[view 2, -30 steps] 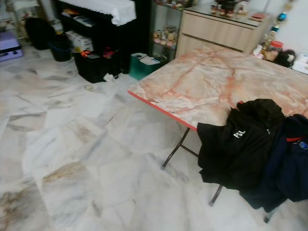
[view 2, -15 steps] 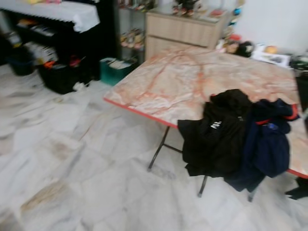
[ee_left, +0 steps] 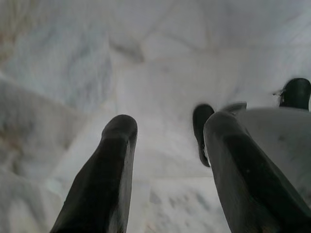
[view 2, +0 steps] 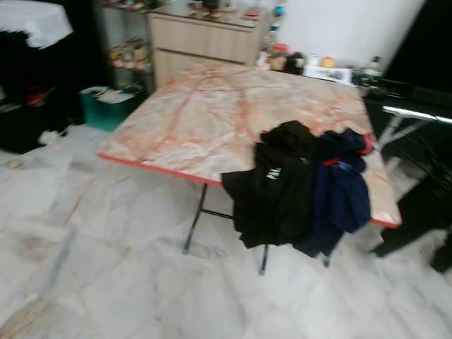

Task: Hang hanger

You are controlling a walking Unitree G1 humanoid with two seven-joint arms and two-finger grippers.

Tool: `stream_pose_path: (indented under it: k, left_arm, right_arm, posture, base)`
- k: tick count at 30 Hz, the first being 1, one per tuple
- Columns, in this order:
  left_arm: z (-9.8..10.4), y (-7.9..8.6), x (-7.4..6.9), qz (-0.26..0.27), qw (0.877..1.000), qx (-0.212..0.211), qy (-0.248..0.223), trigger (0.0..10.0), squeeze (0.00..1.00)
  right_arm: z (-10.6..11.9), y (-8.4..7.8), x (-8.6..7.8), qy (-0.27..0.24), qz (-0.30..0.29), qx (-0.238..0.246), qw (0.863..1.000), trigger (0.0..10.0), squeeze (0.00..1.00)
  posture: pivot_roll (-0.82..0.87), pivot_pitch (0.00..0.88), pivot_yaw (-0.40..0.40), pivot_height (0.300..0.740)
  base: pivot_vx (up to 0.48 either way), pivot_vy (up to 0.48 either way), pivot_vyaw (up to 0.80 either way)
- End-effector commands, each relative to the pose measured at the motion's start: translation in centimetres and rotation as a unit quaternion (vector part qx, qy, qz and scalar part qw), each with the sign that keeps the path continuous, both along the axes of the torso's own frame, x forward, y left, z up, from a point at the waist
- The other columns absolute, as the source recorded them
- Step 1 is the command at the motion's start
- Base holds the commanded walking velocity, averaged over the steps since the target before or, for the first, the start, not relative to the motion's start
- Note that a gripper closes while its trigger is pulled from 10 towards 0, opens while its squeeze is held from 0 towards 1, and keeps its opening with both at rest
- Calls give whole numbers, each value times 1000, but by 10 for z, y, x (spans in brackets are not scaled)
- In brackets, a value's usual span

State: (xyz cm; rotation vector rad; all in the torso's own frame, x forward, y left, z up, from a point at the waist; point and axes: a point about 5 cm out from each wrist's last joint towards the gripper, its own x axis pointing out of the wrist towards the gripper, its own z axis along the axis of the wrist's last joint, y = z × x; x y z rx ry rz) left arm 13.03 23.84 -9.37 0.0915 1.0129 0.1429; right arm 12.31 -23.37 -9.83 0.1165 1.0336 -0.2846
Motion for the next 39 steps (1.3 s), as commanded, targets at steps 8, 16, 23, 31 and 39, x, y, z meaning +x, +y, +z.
stream_pose_path:
  k: [8,16,23,31,39]
  left_arm:
    - [15,44,10,54,998,19,15,10000,0]
    - [17,53,4,61,998,26,21,10000,0]
    - [14,50,0,67,997,22,25,10000,0]
    - [13,46,1,62,998,18,25,10000,0]
    - [9,32,6,51,998,12,21,10000,0]
  right_arm:
    - [2,31,27,-6,57,36,998,10000,0]
    - [2,38,29,-11,52,39,998,10000,0]
    - [-1,40,23,-7,52,41,998,10000,0]
    - [-2,40,19,-4,59,38,998,10000,0]
    - [-1,38,19,-7,56,35,998,10000,1000]
  posture:
    - [199,0,10,740]
    - [208,0,-12,740]
    - [210,0,-21,740]
    - [212,0,-22,740]
    - [212,0,-22,740]
  base:
    - [0,0,-597]
    - [0,-105,0]
    - [0,-480,0]
    - [0,-480,-457]
    - [0,-480,0]
